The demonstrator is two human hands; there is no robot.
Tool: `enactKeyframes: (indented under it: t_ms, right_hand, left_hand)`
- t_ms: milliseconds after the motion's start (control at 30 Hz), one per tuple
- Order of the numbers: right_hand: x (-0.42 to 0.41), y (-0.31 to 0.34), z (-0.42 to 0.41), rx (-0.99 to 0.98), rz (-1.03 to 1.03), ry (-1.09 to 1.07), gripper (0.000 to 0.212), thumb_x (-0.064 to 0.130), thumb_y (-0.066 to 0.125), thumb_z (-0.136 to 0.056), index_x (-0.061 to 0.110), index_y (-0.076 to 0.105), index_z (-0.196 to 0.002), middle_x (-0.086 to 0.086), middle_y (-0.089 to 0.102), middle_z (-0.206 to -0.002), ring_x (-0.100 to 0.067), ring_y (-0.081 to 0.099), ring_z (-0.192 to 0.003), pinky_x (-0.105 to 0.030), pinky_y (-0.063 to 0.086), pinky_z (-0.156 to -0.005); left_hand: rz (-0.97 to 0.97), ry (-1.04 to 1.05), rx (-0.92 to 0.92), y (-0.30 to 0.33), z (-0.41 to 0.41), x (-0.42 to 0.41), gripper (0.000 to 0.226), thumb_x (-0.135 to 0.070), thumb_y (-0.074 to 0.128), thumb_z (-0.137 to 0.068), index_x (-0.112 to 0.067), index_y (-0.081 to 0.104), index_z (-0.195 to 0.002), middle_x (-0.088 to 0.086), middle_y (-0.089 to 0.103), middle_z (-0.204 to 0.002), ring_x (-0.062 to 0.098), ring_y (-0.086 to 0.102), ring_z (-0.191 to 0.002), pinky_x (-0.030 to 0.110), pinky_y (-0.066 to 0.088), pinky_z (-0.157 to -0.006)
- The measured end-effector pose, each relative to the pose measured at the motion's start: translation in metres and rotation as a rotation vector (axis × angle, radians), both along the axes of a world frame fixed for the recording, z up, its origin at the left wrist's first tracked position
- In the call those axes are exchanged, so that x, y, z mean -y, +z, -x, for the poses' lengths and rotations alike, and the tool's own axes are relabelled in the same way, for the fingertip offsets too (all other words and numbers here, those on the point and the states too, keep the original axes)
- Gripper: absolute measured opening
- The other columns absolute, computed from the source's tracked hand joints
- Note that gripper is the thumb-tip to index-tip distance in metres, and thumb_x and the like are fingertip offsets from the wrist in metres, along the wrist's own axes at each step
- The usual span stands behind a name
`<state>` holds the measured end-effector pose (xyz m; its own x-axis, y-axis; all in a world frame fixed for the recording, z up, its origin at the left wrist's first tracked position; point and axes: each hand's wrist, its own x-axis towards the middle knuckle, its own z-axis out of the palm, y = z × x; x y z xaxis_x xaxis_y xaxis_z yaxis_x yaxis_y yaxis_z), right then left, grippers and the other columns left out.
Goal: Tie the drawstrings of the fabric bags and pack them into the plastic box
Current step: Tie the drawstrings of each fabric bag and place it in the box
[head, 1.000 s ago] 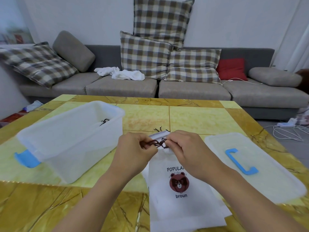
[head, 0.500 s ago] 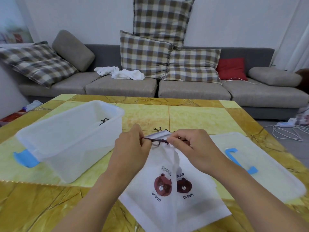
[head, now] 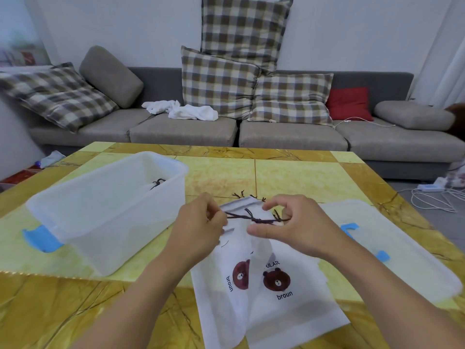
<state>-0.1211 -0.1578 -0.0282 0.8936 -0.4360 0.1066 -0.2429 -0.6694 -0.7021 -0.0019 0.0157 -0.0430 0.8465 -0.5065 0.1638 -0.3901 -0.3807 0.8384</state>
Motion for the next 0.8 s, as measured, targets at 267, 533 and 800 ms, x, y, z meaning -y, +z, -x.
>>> enactKeyframes:
  t_ms: [267, 533, 800]
  right_hand:
    - [-0.018, -0.009, -0.024, 0.035, -0.293, 0.067, 0.026, 0.026, 0.07, -0.093, 0.001, 0.069, -0.088, -0.013, 0.064, -0.084, -0.03, 0.069, -0.073, -0.035, 0.059, -0.054]
    - [-0.037, 0.079, -0.073, 0.506, -0.966, 0.105, 0.026, 0.02, 0.045, -0.107, 0.013, 0.062, -0.126, -0.014, 0.069, -0.121, -0.027, 0.073, -0.08, -0.04, 0.061, -0.065]
    - [-0.099, 0.094, -0.194, 0.212, -0.798, 0.259, 0.017, 0.009, 0.047, -0.104, 0.007, 0.064, -0.104, -0.007, 0.073, -0.084, -0.028, 0.074, -0.077, -0.036, 0.062, -0.068]
  left_hand:
    - [0.241, -0.055, -0.105, 0.01, -0.002, -0.018, 0.009, -0.014, 0.062, -0.089, -0.02, 0.063, -0.095, -0.003, 0.073, -0.098, 0.015, 0.072, -0.083, 0.031, 0.056, -0.074]
    - [-0.5, 0.672, 0.377, 0.01, -0.068, -0.116, 0.05, -0.058, 0.059, -0.082, -0.036, 0.056, -0.126, -0.007, 0.035, -0.153, 0.025, 0.021, -0.144, 0.066, 0.006, -0.114]
    - [-0.25, 0.213, 0.295, -0.011, -0.089, -0.171, 0.018, -0.026, 0.069, -0.092, -0.013, 0.074, -0.08, -0.001, 0.065, -0.09, 0.019, 0.059, -0.089, 0.031, 0.045, -0.076]
